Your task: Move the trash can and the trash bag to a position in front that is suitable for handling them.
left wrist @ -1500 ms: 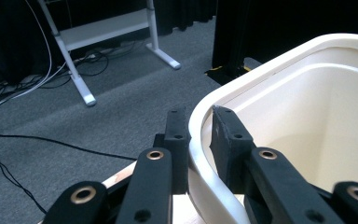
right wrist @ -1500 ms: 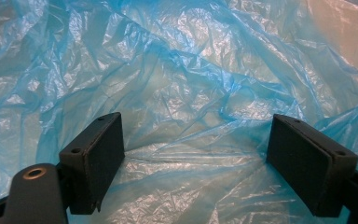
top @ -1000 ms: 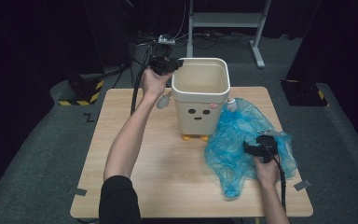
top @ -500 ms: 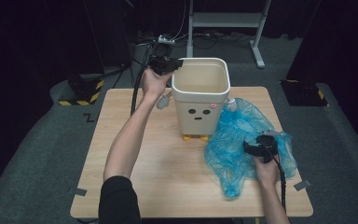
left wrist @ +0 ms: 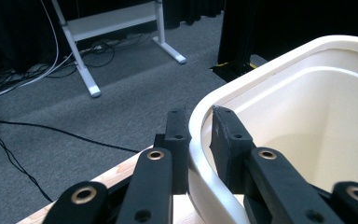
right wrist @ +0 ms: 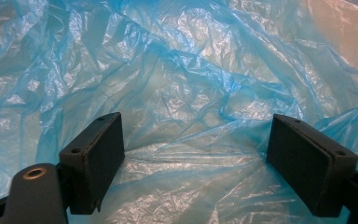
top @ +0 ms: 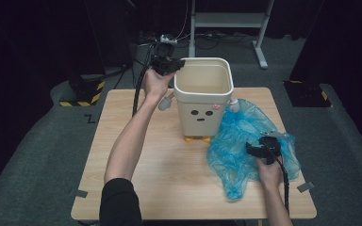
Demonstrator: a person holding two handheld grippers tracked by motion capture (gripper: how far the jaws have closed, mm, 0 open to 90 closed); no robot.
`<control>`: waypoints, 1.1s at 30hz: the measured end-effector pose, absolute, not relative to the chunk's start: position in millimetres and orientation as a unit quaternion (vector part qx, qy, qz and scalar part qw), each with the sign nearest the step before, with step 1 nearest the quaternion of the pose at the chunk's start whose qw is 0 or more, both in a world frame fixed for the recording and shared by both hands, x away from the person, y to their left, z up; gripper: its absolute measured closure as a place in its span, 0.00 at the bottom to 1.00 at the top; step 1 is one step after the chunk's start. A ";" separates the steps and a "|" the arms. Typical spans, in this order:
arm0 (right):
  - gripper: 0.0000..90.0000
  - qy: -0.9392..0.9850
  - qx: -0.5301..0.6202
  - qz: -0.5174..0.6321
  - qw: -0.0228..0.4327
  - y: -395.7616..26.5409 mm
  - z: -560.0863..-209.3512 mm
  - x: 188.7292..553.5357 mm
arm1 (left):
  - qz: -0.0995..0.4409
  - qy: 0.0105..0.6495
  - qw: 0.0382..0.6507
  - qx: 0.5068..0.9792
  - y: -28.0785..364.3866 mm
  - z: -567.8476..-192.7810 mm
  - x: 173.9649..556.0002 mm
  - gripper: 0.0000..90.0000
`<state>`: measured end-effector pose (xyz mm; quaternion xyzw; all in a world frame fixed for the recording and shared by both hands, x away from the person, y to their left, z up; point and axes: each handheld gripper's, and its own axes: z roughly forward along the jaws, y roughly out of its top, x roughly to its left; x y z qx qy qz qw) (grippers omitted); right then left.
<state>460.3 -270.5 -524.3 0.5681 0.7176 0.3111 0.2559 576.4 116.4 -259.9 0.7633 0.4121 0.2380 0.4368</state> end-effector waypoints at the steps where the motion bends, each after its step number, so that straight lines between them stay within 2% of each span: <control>1: 0.21 0.718 0.567 0.311 0.256 -270.5 -524.3 460.3 | 0.239 0.412 0.436 0.764 116.4 -259.5 576.2 0.86; 33: 0.21 0.718 0.567 0.311 0.256 -270.6 -524.3 460.4 | 0.255 0.408 0.450 0.753 117.6 -238.7 572.0 0.86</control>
